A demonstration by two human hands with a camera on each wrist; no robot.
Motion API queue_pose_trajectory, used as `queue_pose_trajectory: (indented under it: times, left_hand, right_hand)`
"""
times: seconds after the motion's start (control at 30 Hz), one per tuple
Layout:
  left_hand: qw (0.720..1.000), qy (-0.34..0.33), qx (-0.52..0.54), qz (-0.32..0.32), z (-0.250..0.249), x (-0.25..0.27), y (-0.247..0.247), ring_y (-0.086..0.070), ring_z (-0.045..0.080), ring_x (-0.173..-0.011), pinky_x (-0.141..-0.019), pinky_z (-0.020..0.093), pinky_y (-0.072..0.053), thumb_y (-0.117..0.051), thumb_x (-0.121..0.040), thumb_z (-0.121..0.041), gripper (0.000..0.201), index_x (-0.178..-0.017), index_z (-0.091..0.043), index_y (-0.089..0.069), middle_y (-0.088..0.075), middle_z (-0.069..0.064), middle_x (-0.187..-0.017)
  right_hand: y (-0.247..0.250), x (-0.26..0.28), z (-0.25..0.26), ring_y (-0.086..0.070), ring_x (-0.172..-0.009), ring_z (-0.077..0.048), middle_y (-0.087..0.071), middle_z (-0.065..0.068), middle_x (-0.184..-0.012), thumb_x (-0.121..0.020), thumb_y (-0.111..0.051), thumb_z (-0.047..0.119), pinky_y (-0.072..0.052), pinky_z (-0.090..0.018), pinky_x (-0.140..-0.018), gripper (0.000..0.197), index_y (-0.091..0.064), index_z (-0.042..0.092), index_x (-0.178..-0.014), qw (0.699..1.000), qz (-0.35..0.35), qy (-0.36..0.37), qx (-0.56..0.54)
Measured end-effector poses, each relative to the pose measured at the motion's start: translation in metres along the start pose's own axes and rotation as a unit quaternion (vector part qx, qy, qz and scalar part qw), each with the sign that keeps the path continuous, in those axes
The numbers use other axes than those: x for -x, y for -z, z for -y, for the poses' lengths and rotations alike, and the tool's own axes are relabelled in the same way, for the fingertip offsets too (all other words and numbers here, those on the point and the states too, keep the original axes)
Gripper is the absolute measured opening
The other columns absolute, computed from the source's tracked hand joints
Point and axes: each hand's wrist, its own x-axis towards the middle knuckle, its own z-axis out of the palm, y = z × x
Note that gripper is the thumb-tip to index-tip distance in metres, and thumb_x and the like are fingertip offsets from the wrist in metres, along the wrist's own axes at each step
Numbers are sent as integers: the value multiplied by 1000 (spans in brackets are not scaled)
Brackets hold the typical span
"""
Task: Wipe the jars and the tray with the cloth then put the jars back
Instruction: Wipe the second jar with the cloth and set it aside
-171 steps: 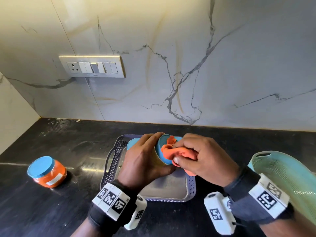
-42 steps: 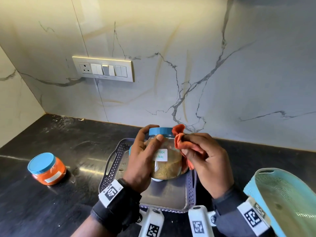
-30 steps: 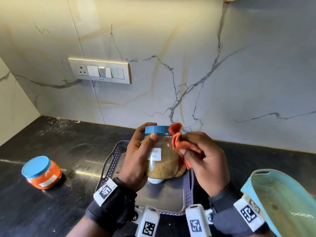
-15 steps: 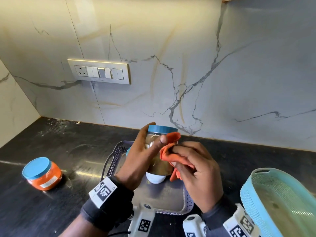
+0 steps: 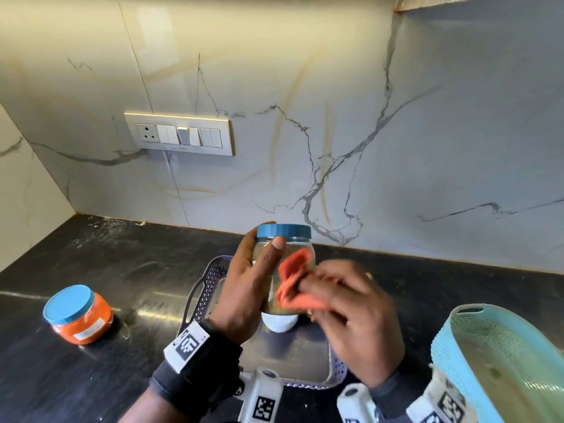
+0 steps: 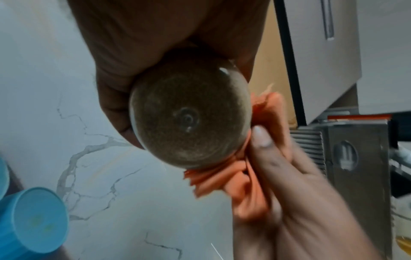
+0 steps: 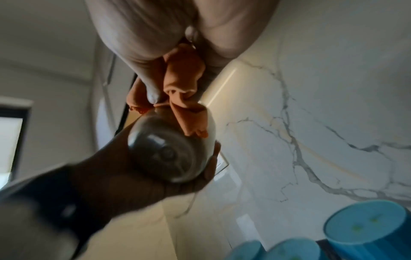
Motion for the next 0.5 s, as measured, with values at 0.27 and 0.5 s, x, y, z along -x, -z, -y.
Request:
queue_pose_trajectory:
  times: [0.27,0.5]
  left_hand:
    - [1000,0,21,15,-5,-1,-4,-60,47,-124,-104,62,-49,-67,-88,-40,62,-136,-2,-54,-67,24,-129]
    - [997,-7,79,-12,-12,-5,1,-65,38,-101,-87,48,-56,-59,-93,-36,56,-131,5,-54,-64,34,-122]
  right_hand:
    - [-5,-25,-27,-68,-101,-10,-69,1,-107,-86,-75,7,-54,-26,-90,20,-79,14,-105,984,-88,-114,-105]
    - [-11,8,0,-68,-103,-14,-68,1,-110,-90,-72,7,-52,-24,-90,22,-78,13,-110,996,-16,-37,-75]
